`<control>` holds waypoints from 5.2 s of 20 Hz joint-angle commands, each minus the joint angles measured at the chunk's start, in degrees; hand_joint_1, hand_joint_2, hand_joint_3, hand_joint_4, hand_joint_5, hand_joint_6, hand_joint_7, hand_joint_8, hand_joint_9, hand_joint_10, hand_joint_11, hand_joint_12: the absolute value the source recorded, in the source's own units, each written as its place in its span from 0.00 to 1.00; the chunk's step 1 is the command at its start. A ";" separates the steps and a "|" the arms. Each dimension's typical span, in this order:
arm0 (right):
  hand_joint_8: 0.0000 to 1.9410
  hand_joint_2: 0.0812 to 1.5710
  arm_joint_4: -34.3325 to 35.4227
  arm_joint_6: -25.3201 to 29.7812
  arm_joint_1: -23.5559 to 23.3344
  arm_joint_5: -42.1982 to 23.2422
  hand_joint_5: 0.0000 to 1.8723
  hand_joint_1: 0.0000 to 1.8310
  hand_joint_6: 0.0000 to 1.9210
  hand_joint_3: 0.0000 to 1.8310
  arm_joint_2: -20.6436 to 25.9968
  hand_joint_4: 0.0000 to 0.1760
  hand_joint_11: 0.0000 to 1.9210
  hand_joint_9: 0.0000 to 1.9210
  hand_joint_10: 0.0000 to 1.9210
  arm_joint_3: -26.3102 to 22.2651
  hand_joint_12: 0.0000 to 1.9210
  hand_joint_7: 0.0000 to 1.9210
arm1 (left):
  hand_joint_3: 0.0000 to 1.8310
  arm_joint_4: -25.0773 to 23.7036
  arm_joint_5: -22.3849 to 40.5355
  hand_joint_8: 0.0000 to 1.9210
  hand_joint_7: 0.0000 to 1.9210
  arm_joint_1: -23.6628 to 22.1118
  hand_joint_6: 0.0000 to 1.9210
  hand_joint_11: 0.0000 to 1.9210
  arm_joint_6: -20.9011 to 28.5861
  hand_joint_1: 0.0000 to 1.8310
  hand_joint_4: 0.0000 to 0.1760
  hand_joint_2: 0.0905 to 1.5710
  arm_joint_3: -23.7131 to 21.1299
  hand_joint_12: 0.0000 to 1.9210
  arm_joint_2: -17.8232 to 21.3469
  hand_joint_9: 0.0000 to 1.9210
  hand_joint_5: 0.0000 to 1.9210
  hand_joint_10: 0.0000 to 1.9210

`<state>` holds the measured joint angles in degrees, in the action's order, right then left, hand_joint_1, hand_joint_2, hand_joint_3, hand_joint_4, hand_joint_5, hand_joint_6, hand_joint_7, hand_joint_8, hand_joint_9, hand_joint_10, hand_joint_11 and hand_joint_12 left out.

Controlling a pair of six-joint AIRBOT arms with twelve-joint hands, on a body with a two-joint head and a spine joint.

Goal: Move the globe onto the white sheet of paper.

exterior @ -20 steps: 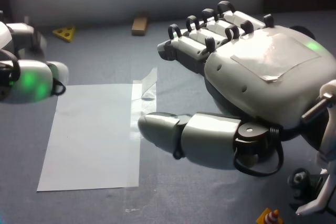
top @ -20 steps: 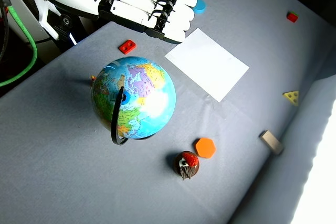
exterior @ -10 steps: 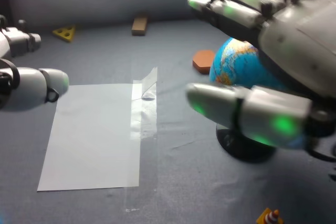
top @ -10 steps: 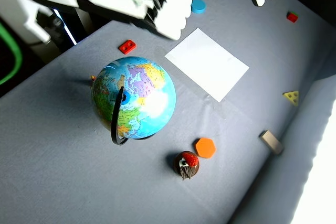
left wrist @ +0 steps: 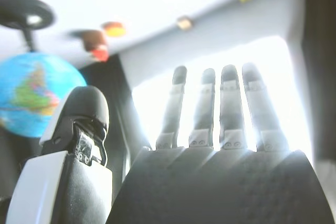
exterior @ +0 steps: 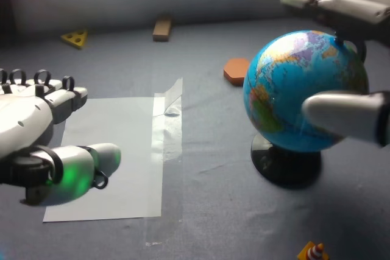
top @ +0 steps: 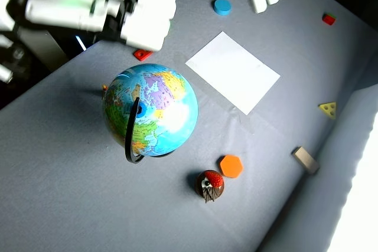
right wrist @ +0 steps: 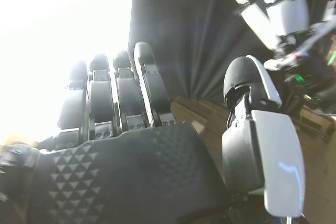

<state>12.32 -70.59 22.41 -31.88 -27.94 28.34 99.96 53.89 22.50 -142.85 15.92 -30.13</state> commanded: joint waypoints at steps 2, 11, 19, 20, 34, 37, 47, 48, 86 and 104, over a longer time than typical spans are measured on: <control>0.00 0.72 -8.28 10.37 -0.47 -4.91 0.10 0.01 0.00 0.00 1.56 0.00 0.00 0.07 0.01 3.82 0.11 0.06 | 0.00 -8.81 2.74 0.00 0.00 1.85 0.00 0.00 5.00 0.00 0.24 0.78 -1.27 0.00 0.19 0.00 0.03 0.00; 0.00 0.72 -41.98 52.77 7.52 -19.95 0.09 0.00 0.00 0.00 4.48 0.00 0.00 0.07 0.00 16.26 0.09 0.07 | 0.00 -30.46 13.96 0.00 0.00 22.85 0.00 0.00 29.98 0.00 0.24 0.77 -2.90 0.00 -8.49 0.00 0.03 0.00; 0.00 0.75 -50.06 62.47 15.14 -33.24 0.08 0.00 0.00 0.01 4.24 0.00 0.00 0.07 0.00 27.96 0.08 0.08 | 0.00 -46.79 34.39 0.00 0.00 42.54 0.00 0.00 44.03 0.00 0.23 0.77 0.35 0.00 -23.55 0.00 0.03 0.00; 0.00 0.75 -52.35 64.85 15.71 -34.28 0.08 0.00 0.00 0.01 3.69 0.00 0.00 0.07 0.00 30.04 0.09 0.08 | 0.00 -48.70 35.11 0.00 0.00 43.44 0.00 0.00 44.67 0.00 0.23 0.77 1.07 0.00 -24.27 0.00 0.03 0.00; 0.00 0.76 -66.54 56.33 29.09 -35.47 0.09 0.00 0.00 0.00 -13.39 0.00 0.00 0.07 0.00 49.57 0.11 0.07 | 0.00 -61.94 30.57 0.00 0.00 49.89 0.00 0.00 54.60 0.00 0.19 0.77 11.73 0.00 -30.31 0.00 0.02 0.00; 0.00 0.77 -66.54 52.80 31.08 -35.16 0.08 0.00 0.00 0.00 -17.88 0.00 0.00 0.07 0.00 53.39 0.11 0.07 | 0.00 -63.99 30.31 0.00 0.00 51.80 0.00 0.00 57.50 0.00 0.18 0.77 13.29 0.00 -29.84 0.00 0.02 0.00; 0.00 0.77 -72.01 47.97 25.50 -29.61 0.08 0.00 0.00 0.00 -27.52 0.00 0.00 0.07 0.00 58.90 0.12 0.08 | 0.00 -70.35 22.53 0.00 0.00 53.87 0.00 0.00 64.06 0.00 0.17 0.77 18.15 0.00 -27.27 0.00 0.02 0.00; 0.00 0.77 -73.14 48.77 24.17 -28.86 0.08 0.00 0.00 0.00 -27.98 0.00 0.00 0.07 0.00 58.90 0.13 0.08 | 0.00 -70.33 22.53 0.00 0.00 53.87 0.00 0.00 64.06 0.00 0.17 0.77 18.07 0.00 -27.23 0.00 0.02 0.00; 0.00 0.78 -83.48 60.98 11.41 -11.55 0.10 0.00 0.01 0.00 -39.44 0.00 0.00 0.07 0.00 58.17 0.11 0.08 | 0.00 -70.46 16.74 0.00 0.00 52.82 0.00 0.00 67.92 0.00 0.09 0.78 22.39 0.00 -25.70 0.00 0.03 0.00; 0.00 0.77 -87.84 61.75 6.80 -3.06 0.09 0.00 0.00 0.00 -48.13 0.00 0.00 0.07 0.00 56.59 0.09 0.07 | 0.00 -69.42 13.31 0.00 0.00 52.37 0.00 0.00 67.91 0.00 0.09 0.77 23.31 0.00 -24.96 0.00 0.03 0.00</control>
<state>-74.81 -8.75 28.69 -34.54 -75.59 85.32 32.38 61.84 75.24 -75.13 39.27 -55.42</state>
